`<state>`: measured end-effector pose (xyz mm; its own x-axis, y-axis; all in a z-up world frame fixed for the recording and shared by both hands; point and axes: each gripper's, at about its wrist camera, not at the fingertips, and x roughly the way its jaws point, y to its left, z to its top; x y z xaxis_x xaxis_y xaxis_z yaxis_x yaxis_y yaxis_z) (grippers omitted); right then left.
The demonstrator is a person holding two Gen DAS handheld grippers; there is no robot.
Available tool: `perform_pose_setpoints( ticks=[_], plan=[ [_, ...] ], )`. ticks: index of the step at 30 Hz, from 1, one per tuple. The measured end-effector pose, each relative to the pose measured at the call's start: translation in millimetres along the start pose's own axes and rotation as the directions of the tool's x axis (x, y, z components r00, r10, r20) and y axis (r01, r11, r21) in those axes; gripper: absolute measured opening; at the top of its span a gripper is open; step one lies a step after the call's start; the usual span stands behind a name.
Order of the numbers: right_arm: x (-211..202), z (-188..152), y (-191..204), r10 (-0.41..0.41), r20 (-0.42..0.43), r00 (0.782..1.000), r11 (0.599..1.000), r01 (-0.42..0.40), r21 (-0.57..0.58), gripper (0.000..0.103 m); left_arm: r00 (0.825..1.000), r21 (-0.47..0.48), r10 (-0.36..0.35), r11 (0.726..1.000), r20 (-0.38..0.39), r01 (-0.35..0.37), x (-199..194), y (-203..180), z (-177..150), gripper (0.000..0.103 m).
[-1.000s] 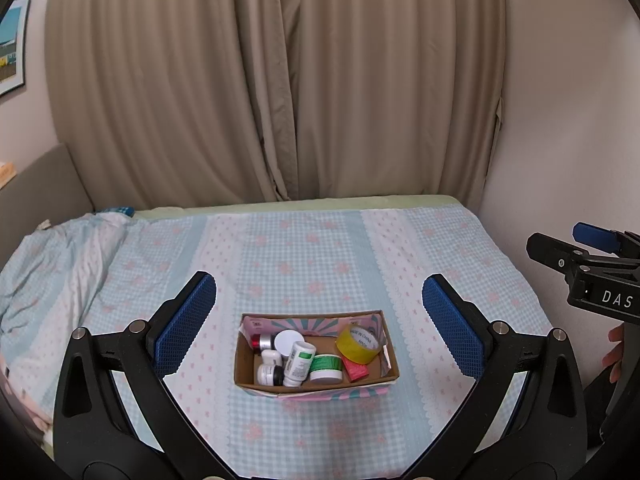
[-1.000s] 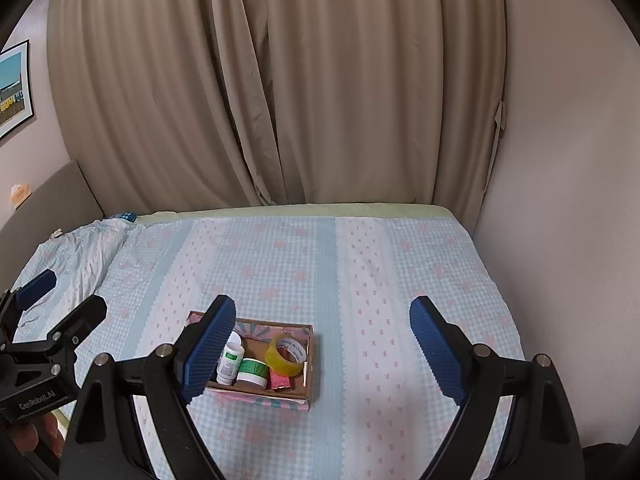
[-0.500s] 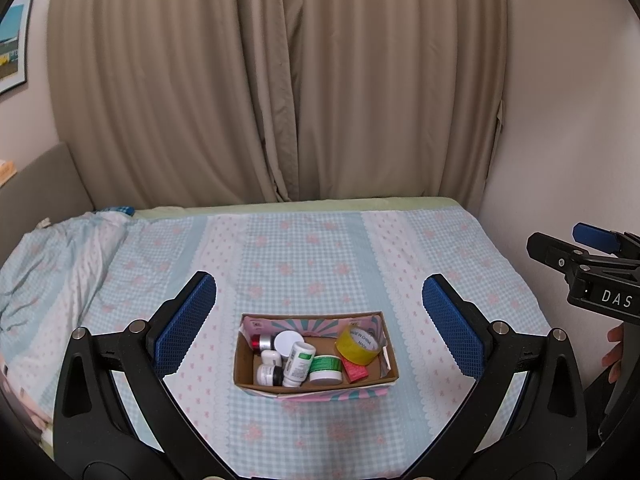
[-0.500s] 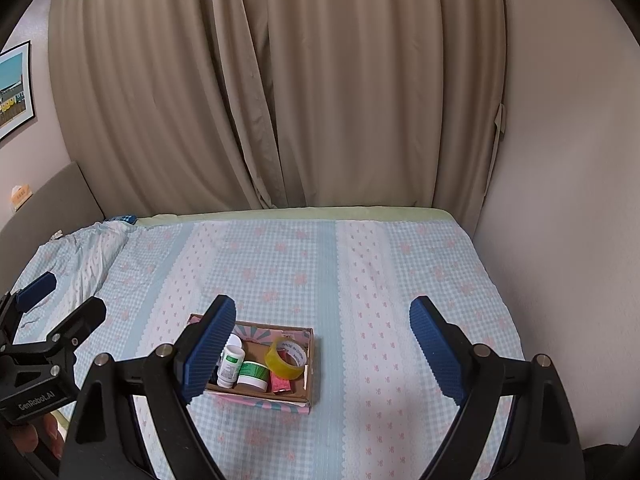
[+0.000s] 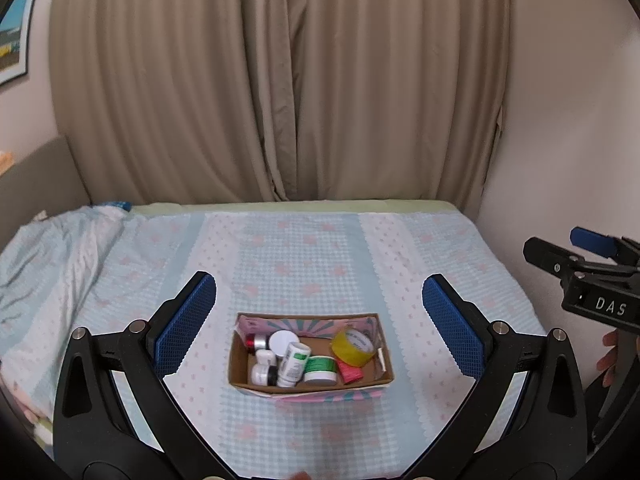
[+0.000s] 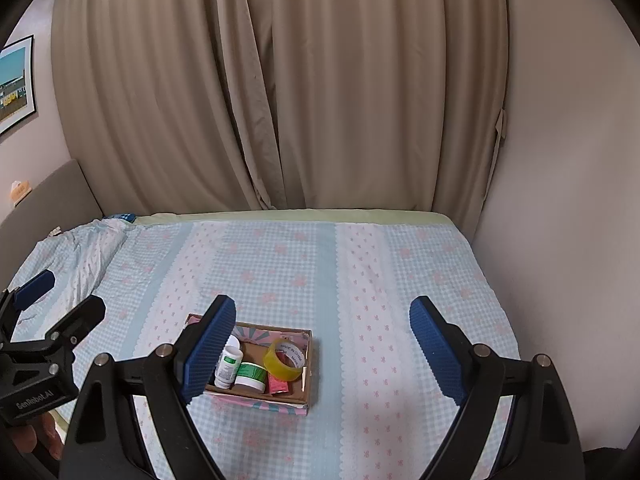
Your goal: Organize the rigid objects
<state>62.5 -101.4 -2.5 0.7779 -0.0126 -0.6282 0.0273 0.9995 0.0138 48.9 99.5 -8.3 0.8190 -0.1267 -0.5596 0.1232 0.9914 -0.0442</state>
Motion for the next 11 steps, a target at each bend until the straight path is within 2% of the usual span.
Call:
perform_pose_setpoints(
  ticks=[6, 11],
  plan=[
    [1.1, 1.8, 1.5, -0.001, 0.006, 1.0, 1.0, 0.001, -0.008, 0.087, 0.999, -0.019, 0.041, 0.999, -0.023, -0.042, 8.4, 0.5, -4.7, 0.103],
    [1.4, -1.3, 0.8, 0.002, 0.006, 1.0, 1.0, -0.002, -0.003, 0.087, 0.999, -0.025, 0.052, 0.998, -0.004, -0.052, 6.8, 2.6, -9.8, 0.103]
  ],
)
